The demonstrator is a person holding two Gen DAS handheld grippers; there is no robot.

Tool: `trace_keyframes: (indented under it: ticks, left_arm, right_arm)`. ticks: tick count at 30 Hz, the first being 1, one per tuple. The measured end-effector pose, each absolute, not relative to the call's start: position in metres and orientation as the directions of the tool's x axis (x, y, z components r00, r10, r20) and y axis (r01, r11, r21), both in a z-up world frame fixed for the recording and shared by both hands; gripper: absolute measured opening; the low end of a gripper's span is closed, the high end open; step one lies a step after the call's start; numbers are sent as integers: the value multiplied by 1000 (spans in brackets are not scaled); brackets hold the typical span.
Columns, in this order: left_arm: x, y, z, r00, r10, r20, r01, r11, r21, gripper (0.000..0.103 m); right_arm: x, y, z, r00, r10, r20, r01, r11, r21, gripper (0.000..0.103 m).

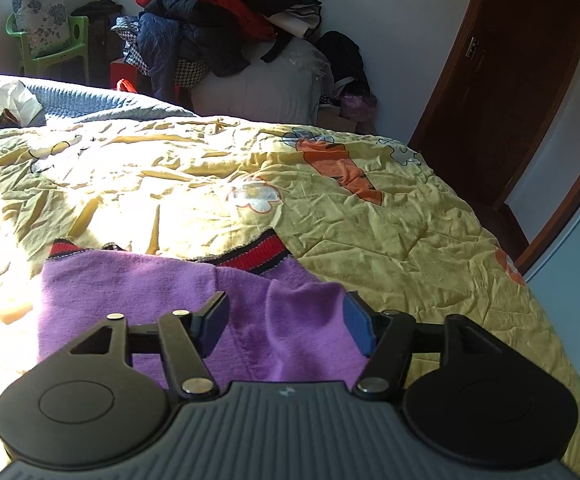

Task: Fold small clothes
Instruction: 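Lower the folded side onto the sweater and open both grippers, then move both open grippers to the opposite side edge of the sweater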

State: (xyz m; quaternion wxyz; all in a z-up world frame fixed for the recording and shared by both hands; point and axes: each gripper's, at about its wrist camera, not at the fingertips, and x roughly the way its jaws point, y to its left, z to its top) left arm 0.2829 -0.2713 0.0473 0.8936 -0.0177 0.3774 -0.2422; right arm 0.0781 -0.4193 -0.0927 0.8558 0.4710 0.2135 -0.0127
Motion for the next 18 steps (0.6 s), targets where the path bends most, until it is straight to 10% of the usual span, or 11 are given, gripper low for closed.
trace_keyframes:
  ticks: [11, 18]
  left_arm:
    - [264, -192, 42, 632, -368, -682, 363, 918, -159, 71]
    - [252, -162, 32, 628, -354, -693, 316, 930, -189, 71]
  right_arm:
    - [64, -422, -40, 923, -27, -384, 273, 750, 603, 47]
    - [158, -412, -15, 879, 124, -460, 142, 854, 501, 60]
